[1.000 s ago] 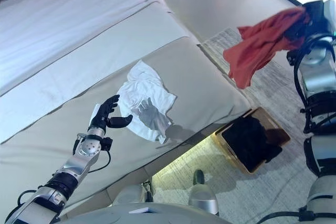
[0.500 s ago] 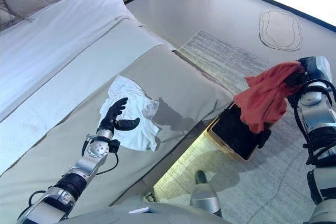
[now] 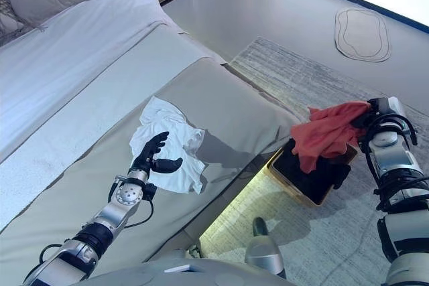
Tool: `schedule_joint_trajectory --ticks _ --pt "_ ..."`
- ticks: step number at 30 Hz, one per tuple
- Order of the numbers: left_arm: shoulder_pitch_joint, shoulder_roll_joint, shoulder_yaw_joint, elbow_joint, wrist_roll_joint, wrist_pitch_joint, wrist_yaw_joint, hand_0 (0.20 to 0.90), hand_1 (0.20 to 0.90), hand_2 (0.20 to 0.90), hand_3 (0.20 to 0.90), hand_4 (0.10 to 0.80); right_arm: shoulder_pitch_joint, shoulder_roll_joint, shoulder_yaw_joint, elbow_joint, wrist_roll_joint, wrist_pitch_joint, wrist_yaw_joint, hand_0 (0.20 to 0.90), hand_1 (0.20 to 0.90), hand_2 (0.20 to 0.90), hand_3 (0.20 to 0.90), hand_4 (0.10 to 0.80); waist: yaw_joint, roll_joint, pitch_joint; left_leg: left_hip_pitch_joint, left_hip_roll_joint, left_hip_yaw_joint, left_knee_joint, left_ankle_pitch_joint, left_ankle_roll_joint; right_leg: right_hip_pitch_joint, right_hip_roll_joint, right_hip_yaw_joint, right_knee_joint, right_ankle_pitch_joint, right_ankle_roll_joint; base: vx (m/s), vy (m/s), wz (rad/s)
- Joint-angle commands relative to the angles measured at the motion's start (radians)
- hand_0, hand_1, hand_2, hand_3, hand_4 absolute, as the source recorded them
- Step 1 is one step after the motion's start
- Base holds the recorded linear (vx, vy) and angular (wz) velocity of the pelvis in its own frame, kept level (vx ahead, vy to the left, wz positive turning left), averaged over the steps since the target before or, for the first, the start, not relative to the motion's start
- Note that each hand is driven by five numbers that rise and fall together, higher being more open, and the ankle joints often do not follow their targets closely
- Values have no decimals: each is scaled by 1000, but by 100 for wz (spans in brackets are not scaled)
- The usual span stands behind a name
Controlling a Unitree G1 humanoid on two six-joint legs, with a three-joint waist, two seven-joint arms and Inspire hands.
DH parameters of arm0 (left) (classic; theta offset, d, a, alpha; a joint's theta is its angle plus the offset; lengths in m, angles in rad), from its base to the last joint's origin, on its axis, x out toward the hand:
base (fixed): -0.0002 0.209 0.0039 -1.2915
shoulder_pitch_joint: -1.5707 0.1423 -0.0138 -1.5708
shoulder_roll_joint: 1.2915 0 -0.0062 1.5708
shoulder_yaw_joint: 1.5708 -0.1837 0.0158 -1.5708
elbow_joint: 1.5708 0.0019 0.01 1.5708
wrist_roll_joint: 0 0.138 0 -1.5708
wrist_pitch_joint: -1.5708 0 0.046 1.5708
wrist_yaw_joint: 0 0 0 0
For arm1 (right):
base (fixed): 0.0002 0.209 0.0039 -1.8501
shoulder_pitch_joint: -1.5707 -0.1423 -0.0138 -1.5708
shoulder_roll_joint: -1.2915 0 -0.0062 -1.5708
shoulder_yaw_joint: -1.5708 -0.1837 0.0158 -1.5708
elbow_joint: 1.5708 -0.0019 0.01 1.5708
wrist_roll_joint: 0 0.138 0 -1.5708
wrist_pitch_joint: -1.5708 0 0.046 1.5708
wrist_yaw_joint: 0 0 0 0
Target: Pick up the clothes from the bed and place them into the basket
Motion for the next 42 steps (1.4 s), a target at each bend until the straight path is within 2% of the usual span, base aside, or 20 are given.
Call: schedule_joint_trajectory --ticks 1,7,8,9,10,25,42 --pt "-79 23 -5 -3 12 -76 20 900 900 900 900 800 -133 -60 18 41 -54 -66 -40 300 300 300 200 100 23 -9 -39 57 19 -10 2 -117 -51 -40 11 -21 5 7 -15 10 26 3" --pt "-66 24 -1 -8 8 -89 15 900 900 900 900 800 -103 -45 3 102 -61 -72 -46 300 300 300 200 100 25 8 -37 64 17 -9 2 -117 -53 -35 7 -22 4 5 -16 0 0 0" --pt "-68 24 -4 -7 7 -89 15 900 900 900 900 800 -103 -42 3 110 -61 -78 -40 326 326 326 230 130 26 10 -37 64 17 -10 2 -117 -53 -35 6 -24 4 5 -16 0 0 0" --pt "-71 24 -5 -7 6 -89 12 900 900 900 900 800 -104 -42 3 116 -67 -77 -31 749 749 749 724 624 27 11 -37 64 17 -11 2 -116 -53 -35 6 -25 4 5 -16 0 0 0" --pt "-75 24 -7 -7 5 -88 12 900 900 900 900 800 -108 -39 7 119 -83 -64 -27 900 900 900 900 800 28 12 -36 63 16 -12 2 -115 -53 -35 6 -24 4 5 -16 0 0 0" --pt "-80 23 -17 -13 -5 -87 12 900 900 900 900 800 -94 -48 5 179 -108 -45 -24 900 900 900 900 800 30 16 -42 66 21 -12 2 -110 -57 -29 6 -31 4 5 -17 0 0 0" --pt "-70 19 -2 10 -1 -78 17 900 900 900 900 800 -132 -26 31 120 -114 -70 -32 900 900 900 900 800 54 -7 -70 63 24 -32 2 -104 -55 -12 8 -49 4 0 -19 0 0 0"
